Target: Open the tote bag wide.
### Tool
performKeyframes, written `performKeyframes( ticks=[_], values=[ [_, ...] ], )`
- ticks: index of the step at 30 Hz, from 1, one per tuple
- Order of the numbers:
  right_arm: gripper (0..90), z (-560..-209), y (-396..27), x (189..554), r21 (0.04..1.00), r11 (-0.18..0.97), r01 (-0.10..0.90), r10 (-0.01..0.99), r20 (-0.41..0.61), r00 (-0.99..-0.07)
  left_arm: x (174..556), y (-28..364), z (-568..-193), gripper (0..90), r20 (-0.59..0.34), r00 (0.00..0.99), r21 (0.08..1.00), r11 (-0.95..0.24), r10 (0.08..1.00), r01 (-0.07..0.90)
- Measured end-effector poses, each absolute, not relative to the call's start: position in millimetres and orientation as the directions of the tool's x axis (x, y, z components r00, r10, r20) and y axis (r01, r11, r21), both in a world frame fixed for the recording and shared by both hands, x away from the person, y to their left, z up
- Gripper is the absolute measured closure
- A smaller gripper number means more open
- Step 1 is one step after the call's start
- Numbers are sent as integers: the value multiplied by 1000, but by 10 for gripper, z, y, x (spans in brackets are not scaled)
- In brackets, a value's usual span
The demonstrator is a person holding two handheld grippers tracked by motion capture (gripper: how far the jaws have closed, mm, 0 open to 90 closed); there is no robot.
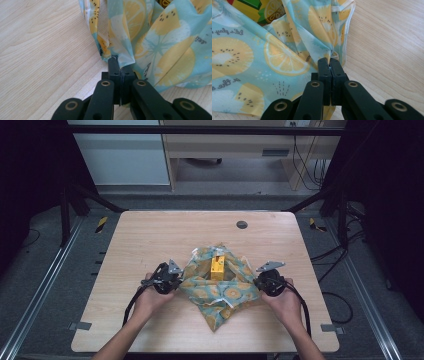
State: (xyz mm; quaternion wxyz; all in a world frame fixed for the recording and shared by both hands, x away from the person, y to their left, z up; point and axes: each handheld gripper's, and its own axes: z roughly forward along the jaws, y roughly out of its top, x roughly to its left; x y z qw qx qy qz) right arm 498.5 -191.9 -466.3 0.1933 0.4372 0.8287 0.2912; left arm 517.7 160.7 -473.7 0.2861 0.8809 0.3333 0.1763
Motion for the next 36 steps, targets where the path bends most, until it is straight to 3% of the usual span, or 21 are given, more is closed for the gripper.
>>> performKeyframes(
  ticks=[36],
  values=[
    [889,-4726,-1936,4968,645,438,627,834,-32,-550,5176,1645,-4820,900,105,716,592,-622,690,513]
  ],
)
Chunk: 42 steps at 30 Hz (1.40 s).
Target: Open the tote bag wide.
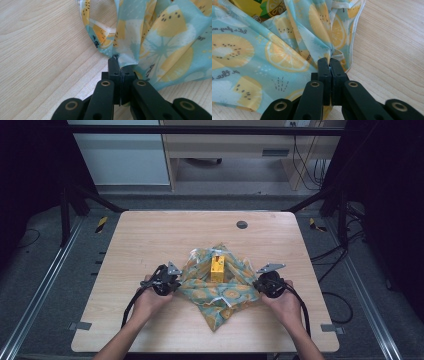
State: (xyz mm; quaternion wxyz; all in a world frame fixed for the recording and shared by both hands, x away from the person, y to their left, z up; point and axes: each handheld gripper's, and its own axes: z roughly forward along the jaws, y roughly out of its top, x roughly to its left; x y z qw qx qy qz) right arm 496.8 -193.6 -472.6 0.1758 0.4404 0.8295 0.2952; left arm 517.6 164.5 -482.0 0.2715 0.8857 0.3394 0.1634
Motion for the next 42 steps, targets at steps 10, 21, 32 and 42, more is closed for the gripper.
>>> performKeyframes(
  ticks=[10,21,32,42],
  values=[
    [654,-4637,-1992,4940,693,419,586,839,-49,-542,5117,1676,-4691,678,136,704,653,-598,697,465],
    [375,-4267,-1909,4808,792,407,455,798,-66,-598,5054,1597,-4124,536,173,730,750,-569,662,338],
    [316,-4304,-1458,4755,803,470,366,679,-63,-732,5335,1266,-3978,437,192,750,760,-579,634,295],
    [434,-4445,-1280,4800,765,522,377,615,-32,-788,5586,1065,-4129,503,167,766,742,-591,620,317]
  ],
)
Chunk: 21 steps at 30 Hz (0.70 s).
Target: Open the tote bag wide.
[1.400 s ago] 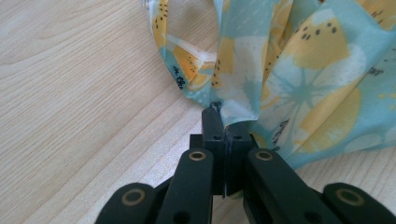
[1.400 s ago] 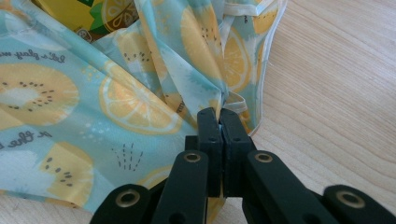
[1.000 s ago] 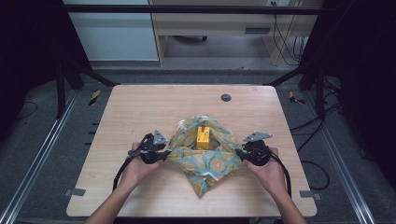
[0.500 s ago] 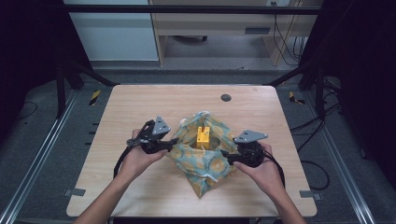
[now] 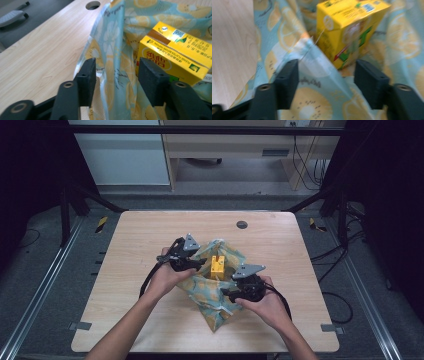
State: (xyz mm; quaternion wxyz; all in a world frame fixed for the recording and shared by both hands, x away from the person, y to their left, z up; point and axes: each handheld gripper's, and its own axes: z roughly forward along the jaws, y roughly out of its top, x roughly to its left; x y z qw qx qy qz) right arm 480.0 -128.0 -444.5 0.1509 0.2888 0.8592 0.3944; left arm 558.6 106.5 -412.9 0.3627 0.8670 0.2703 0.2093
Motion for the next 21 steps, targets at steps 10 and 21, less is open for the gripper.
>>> performKeyframes(
  ticks=[10,21],
  values=[
    [877,-4530,-1313,4708,725,577,377,563,-18,-826,5670,1049,-4208,862,137,760,703,-603,636,378],
    [900,-4505,-1362,4607,737,568,367,560,-18,-829,5624,1049,-4136,891,156,741,728,-583,653,361]
  ],
)
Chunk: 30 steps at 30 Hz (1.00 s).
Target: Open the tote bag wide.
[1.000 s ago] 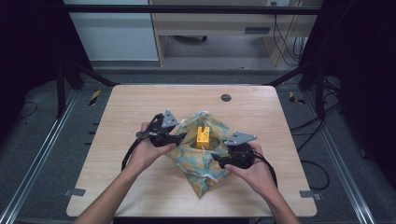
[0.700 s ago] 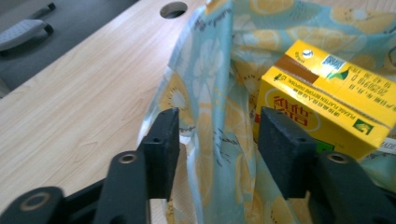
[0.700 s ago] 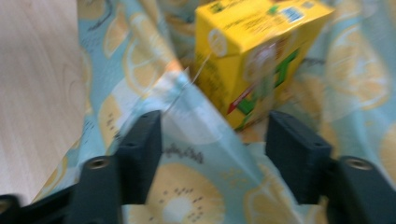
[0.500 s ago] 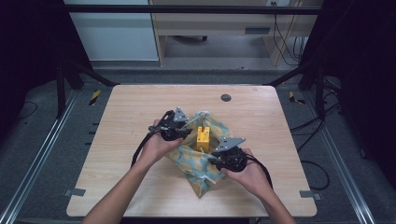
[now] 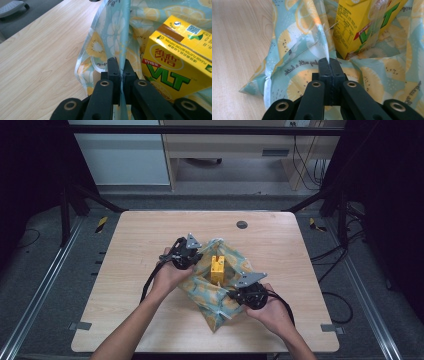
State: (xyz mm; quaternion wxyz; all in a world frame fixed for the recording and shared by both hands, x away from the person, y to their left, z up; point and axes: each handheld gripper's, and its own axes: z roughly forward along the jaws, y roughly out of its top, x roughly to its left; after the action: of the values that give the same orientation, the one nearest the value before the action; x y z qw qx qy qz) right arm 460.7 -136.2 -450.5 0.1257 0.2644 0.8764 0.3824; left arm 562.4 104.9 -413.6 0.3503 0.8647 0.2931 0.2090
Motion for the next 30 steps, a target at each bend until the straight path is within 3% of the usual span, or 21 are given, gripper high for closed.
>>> performKeyframes(
  ticks=[17,30],
  values=[
    [900,-4501,-1370,4406,744,573,345,542,-28,-840,5668,1136,-4009,896,160,717,744,-561,678,364],
    [900,-4599,-1374,4305,734,588,340,520,-21,-854,5876,1099,-4240,896,135,710,712,-566,691,416]
  ],
)
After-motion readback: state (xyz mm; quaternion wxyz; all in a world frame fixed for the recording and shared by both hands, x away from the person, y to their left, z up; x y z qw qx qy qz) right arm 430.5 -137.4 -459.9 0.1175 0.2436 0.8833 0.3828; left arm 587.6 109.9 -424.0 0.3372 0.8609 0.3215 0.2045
